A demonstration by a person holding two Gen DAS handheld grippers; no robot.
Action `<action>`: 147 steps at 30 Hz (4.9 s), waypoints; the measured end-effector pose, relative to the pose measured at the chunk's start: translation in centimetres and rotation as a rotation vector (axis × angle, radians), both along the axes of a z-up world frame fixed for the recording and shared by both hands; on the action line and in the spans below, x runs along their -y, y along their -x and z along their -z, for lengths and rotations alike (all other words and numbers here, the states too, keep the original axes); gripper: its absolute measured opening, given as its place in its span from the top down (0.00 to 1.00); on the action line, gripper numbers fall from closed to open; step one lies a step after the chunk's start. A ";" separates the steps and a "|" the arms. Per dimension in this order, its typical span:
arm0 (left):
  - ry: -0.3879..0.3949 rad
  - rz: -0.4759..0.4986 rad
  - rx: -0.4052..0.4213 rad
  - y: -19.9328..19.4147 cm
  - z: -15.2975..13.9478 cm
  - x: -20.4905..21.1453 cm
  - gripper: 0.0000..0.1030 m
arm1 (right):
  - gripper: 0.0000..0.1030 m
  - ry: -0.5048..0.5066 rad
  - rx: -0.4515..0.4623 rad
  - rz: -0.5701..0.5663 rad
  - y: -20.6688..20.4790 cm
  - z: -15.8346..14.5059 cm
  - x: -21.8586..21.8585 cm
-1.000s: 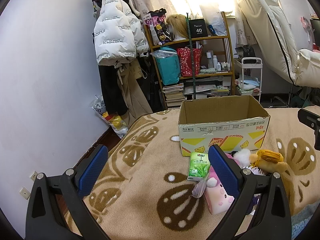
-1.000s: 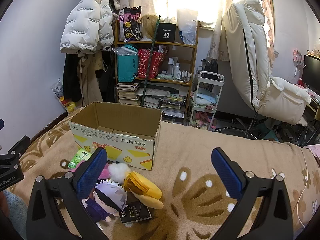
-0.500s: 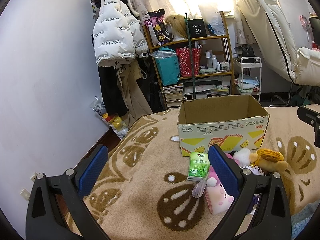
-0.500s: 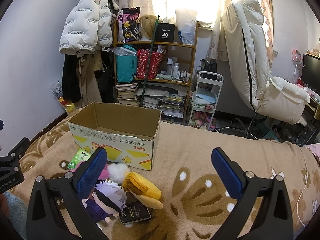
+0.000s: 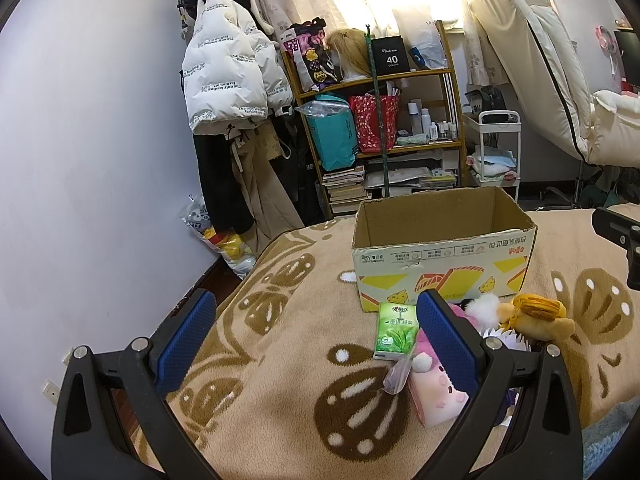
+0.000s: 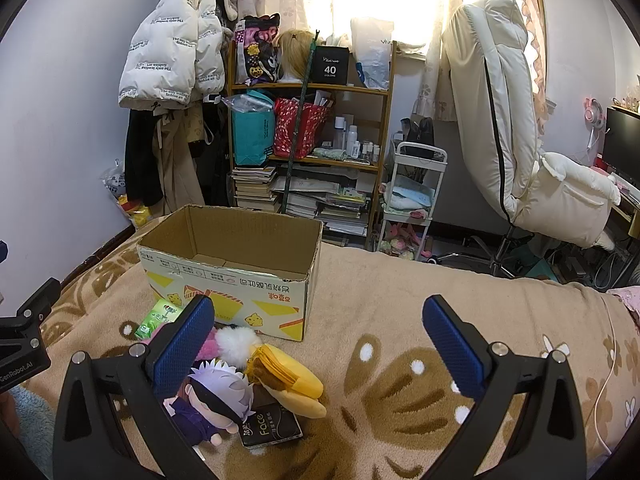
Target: Organize soft objects
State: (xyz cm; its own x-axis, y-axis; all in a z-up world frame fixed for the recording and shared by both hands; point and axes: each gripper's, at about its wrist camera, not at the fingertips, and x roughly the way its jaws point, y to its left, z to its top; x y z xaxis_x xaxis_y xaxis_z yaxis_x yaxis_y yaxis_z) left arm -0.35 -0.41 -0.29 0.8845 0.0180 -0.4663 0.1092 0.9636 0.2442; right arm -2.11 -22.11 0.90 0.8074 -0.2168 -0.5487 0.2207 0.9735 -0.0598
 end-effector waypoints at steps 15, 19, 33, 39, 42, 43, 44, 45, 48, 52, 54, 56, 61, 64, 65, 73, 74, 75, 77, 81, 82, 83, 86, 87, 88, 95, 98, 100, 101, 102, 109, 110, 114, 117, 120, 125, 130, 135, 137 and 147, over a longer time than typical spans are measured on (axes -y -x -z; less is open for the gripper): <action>-0.019 0.003 -0.016 -0.6 0.4 0.0 0.04 | 0.00 -0.007 -0.003 -0.006 0.0 -0.8 0.4; -0.018 0.010 -0.051 -1.0 0.6 0.0 0.04 | 0.00 -0.010 -0.016 -0.018 -0.3 -0.7 0.3; 0.021 0.050 -0.129 -3.6 1.2 2.2 0.04 | 0.00 -0.053 -0.090 -0.021 -3.0 1.4 0.9; 0.045 0.043 -0.167 -5.5 1.7 3.6 0.04 | 0.00 -0.045 -0.140 -0.037 -4.8 2.5 0.7; 0.035 0.042 -0.176 -6.5 2.1 4.3 0.04 | 0.00 -0.068 -0.165 -0.043 -6.0 3.4 0.7; 0.034 0.042 -0.182 -6.9 2.3 4.5 0.04 | 0.00 -0.071 -0.173 -0.042 -6.3 3.7 0.7; 0.036 0.043 -0.191 -7.1 2.5 4.6 0.04 | 0.00 -0.075 -0.184 -0.038 -6.6 4.1 0.7; 0.038 0.045 -0.203 -7.4 2.9 4.7 0.04 | 0.00 -0.081 -0.194 -0.033 -7.0 4.4 0.9; 0.027 0.046 -0.228 -8.4 3.9 5.3 0.04 | 0.00 -0.096 -0.220 -0.024 -7.6 5.6 1.4; -0.004 0.039 -0.271 -9.6 5.7 6.0 0.04 | 0.00 -0.117 -0.283 -0.003 -8.2 7.7 2.2; -0.007 0.048 -0.298 -10.0 6.5 6.2 0.04 | 0.00 -0.142 -0.311 0.005 -8.4 8.5 2.6; -0.007 0.058 -0.321 -10.2 7.2 6.3 0.04 | 0.00 -0.159 -0.336 0.016 -8.6 9.4 3.1; -0.019 0.071 -0.364 -10.5 8.6 6.6 0.04 | 0.00 -0.176 -0.377 0.034 -8.7 10.9 3.8; -0.028 0.077 -0.382 -10.7 9.2 6.7 0.04 | 0.00 -0.177 -0.382 0.032 -8.6 11.4 3.8; -0.028 0.083 -0.389 -10.7 9.3 6.8 0.04 | 0.00 -0.184 -0.390 0.030 -8.6 11.6 3.9; -0.036 0.119 -0.451 -10.8 10.7 7.2 0.04 | 0.00 -0.260 -0.427 0.024 -9.0 12.6 4.3; -0.039 0.125 -0.457 -10.8 10.8 7.4 0.04 | 0.00 -0.263 -0.429 0.020 -9.0 12.7 4.3; -0.042 0.129 -0.459 -10.7 10.9 7.5 0.04 | 0.00 -0.267 -0.432 0.018 -9.0 12.7 4.2; -0.050 0.136 -0.464 -10.6 11.1 7.7 0.04 | 0.00 -0.280 -0.433 0.017 -9.0 12.8 4.1; -0.058 0.147 -0.473 -10.3 11.5 8.0 0.04 | 0.00 -0.278 -0.427 0.009 -9.0 12.7 3.9; -0.061 0.150 -0.474 -10.3 11.5 8.1 0.04 | 0.00 -0.276 -0.427 0.005 -9.0 12.7 3.8; -0.067 0.153 -0.474 -10.2 11.5 8.2 0.04 | 0.00 -0.276 -0.427 0.000 -9.0 12.6 3.6; -0.077 0.159 -0.472 -10.1 11.6 8.3 0.04 | 0.00 -0.276 -0.433 -0.007 -9.1 12.7 3.4; -0.079 0.162 -0.473 -10.1 11.7 8.3 0.04 | 0.00 -0.278 -0.436 -0.008 -9.0 12.7 3.3; -0.080 0.164 -0.474 -10.0 11.8 8.4 0.04 | 0.00 -0.282 -0.439 -0.009 -9.0 12.8 3.3; -0.074 0.166 -0.470 -10.0 11.9 8.3 0.06 | 0.01 -0.291 -0.448 -0.020 -9.1 13.0 3.3; -0.068 0.170 -0.474 -9.9 12.0 8.3 0.09 | 0.01 -0.291 -0.461 -0.027 -9.2 13.3 3.1; -0.068 0.166 -0.460 -9.8 11.8 8.3 0.09 | 0.03 -0.296 -0.470 -0.032 -9.3 13.4 3.0; -0.073 0.165 -0.453 -9.7 11.8 8.3 0.10 | 0.06 -0.302 -0.474 -0.034 -9.3 13.5 3.0; -0.078 0.167 -0.446 -9.6 11.7 8.4 0.10 | 0.07 -0.313 -0.479 -0.038 -9.4 13.6 3.0; -0.067 0.185 -0.457 -9.4 11.9 8.8 0.19 | 0.26 -0.389 -0.511 -0.052 -9.3 14.3 3.1; -0.059 0.182 -0.458 -9.4 12.0 8.7 0.20 | 0.26 -0.390 -0.511 -0.053 -9.3 14.3 3.1; -0.023 0.201 -0.496 -9.7 12.3 8.6 0.30 | 0.27 -0.390 -0.511 -0.051 -9.3 14.4 2.9; -0.015 0.225 -0.515 -9.6 12.5 8.9 0.41 | 0.27 -0.391 -0.513 -0.049 -9.4 14.4 3.0; -0.003 0.246 -0.535 -9.5 12.8 9.1 0.48 | 0.27 -0.385 -0.514 -0.049 -9.4 14.3 2.9; 0.015 0.241 -0.537 -9.5 12.7 8.8 0.49 | 0.27 -0.378 -0.520 -0.046 -9.4 14.4 2.8; 0.032 0.229 -0.541 -9.8 12.7 8.5 0.51 | 0.39 -0.353 -0.531 -0.042 -9.5 14.4 2.4; 0.044 0.225 -0.541 -9.8 12.5 8.3 0.51 | 0.43 -0.340 -0.533 -0.039 -9.4 14.4 2.2; 0.047 0.220 -0.536 -9.7 12.5 8.3 0.51 | 0.43 -0.336 -0.538 -0.038 -9.4 14.4 2.2; 0.069 0.189 -0.498 -9.2 11.4 7.7 0.52 | 0.43 -0.347 -0.508 -0.006 -9.2 13.5 3.4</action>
State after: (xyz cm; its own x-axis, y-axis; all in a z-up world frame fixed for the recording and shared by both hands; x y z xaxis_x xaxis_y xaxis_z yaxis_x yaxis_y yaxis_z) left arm 8.83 -8.12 -11.67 0.5410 -0.1658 -0.8245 0.3684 0.9281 0.0550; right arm 7.10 -25.48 -12.65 0.4273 0.0470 -0.9029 0.2420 0.9563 0.1643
